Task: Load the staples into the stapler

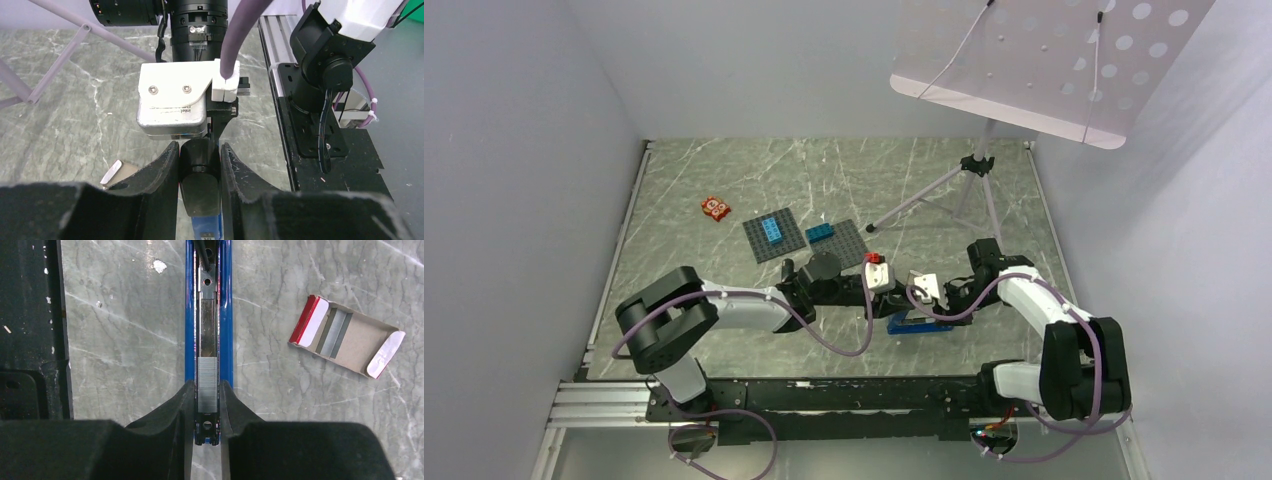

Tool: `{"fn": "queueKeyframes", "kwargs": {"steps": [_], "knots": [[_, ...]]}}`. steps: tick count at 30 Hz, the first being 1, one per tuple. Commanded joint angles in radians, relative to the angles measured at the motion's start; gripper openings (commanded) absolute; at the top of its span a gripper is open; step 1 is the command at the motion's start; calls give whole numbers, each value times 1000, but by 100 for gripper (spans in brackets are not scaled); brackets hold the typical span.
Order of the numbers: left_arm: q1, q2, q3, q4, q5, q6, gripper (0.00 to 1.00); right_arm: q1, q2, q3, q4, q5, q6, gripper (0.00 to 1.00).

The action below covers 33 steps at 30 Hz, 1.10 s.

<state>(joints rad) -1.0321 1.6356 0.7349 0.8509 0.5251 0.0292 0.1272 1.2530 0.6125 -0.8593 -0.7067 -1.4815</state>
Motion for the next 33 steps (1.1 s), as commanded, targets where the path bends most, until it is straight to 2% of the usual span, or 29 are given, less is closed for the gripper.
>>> {"fn": "queueKeyframes", "kwargs": {"steps": [1,3,5,7,13,21,23,27,33], "knots": [[-36,123,40,47,10,-22,0,44,2,37,-11,-114,6,14],[-36,127,26,65,11,-22,0,33,-7,35,-9,-117,10,17],[-36,134,21,67,18,-22,0,9,-15,38,-21,-126,5,26],[-36,141,21,63,27,-22,0,-18,-19,44,-44,-141,-15,30],[-52,163,42,4,42,-3,0,-32,-13,54,-82,-155,-24,27],[-99,225,125,-118,-44,29,0,-32,11,66,-102,-164,-16,26],[-104,240,138,-142,-70,23,2,-32,5,63,-93,-161,-1,28],[-106,246,157,-191,-103,5,13,-36,-3,64,-101,-148,5,38],[-108,245,179,-234,-106,2,21,-47,-18,65,-123,-146,-7,43]]}}
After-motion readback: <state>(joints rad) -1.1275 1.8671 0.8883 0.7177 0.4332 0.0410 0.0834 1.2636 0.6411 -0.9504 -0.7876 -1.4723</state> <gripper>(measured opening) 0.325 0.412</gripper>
